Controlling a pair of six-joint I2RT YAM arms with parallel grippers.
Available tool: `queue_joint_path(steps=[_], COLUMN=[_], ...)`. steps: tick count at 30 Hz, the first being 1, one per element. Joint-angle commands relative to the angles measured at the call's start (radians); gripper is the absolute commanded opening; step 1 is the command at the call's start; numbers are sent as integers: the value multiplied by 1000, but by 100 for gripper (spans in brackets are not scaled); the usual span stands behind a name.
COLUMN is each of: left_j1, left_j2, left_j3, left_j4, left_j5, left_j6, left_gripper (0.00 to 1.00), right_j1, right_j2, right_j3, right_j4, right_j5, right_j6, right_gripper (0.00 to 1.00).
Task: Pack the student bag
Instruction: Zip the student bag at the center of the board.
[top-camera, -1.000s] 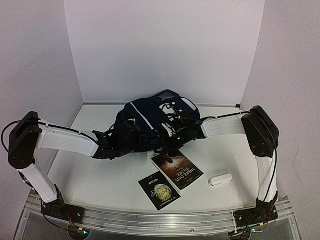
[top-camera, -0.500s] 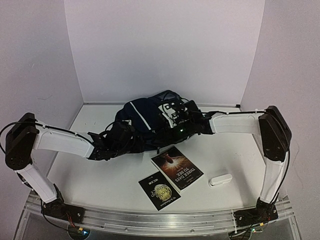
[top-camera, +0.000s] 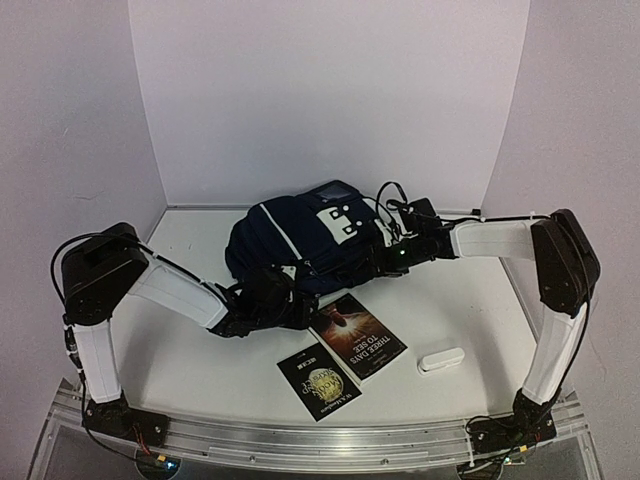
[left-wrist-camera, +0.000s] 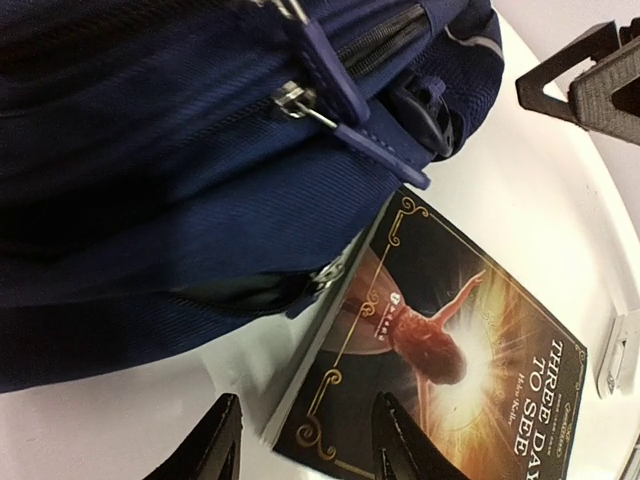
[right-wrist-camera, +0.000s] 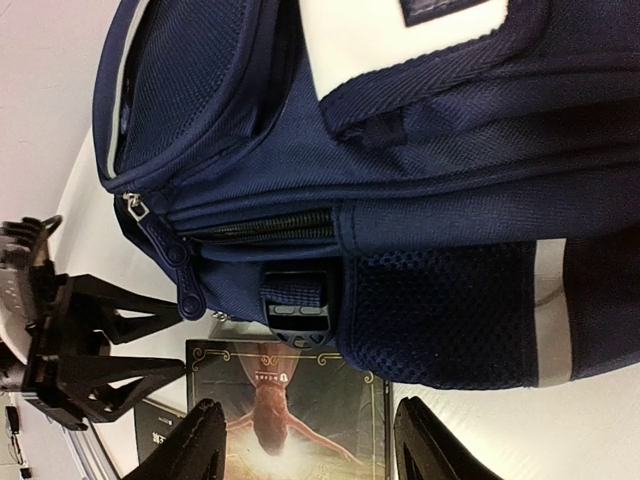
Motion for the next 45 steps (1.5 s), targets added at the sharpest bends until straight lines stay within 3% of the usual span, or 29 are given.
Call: queue_joint_path(steps=[1,17,31,42,45], left_j1=[15,39,39,39,38], left_j2=[47,199,208,120,95], left_j3=[85,204,176,141,142], left_j4=[90,143,118,55,45], left_j5=[43,59,44,-2,16], left_j6=[25,51,10,33,42], left_gripper=[42,27,27,1,0], right_j1=[7,1,0,1,1], right_j2=[-44,-46,-42,-35,-36], right_j3=[2,5,9,15,17], right_j4=[-3,-12,-13,-16,-18], right_j5=[8,-3,2,1,6], right_j6=[-30,-33,-50,-51,-61], right_gripper=[58,58,59,60,60])
